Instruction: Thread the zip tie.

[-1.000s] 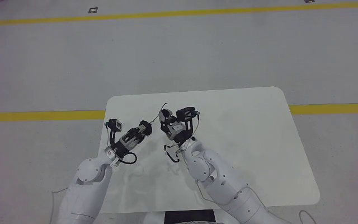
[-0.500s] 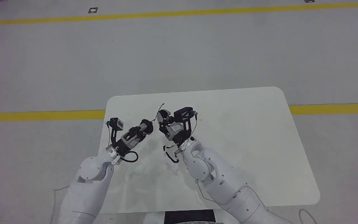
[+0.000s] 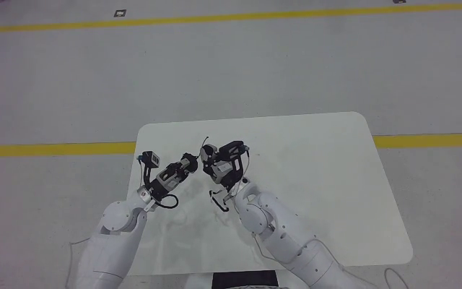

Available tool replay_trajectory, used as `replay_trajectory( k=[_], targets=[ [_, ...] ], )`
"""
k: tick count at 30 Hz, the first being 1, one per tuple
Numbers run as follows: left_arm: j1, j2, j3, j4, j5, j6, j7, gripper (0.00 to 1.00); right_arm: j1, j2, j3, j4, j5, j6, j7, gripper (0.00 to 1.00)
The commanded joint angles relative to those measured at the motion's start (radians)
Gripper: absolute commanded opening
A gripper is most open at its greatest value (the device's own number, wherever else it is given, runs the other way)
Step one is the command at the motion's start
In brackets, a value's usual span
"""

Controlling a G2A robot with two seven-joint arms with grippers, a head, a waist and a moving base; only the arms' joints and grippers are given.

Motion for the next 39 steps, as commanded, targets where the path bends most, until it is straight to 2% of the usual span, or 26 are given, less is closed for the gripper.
replay_trajectory(
  k=[1, 24, 31, 39],
  targets=[
    [0.0, 0.001, 0.001, 0.0, -0.001, 0.0, 0.0, 0.0, 0.001, 0.0, 0.0, 0.0, -0.006, 0.005, 0.001, 0.0],
    [0.007, 0.008, 0.008, -0.007, 0.003, -0.003, 0.018, 0.0, -0.011, -0.001, 0.006, -0.004, -0.035, 0.027, 0.003, 0.0],
    [0.007, 0.008, 0.008, -0.007, 0.003, -0.003, 0.018, 0.0, -0.021, 0.004, 0.003, -0.013, -0.103, 0.027, 0.017, 0.0],
    [0.007, 0.008, 0.008, -0.007, 0.003, -0.003, 0.018, 0.0, -0.029, 0.005, -0.001, -0.021, -0.121, 0.021, 0.02, 0.0]
  ],
)
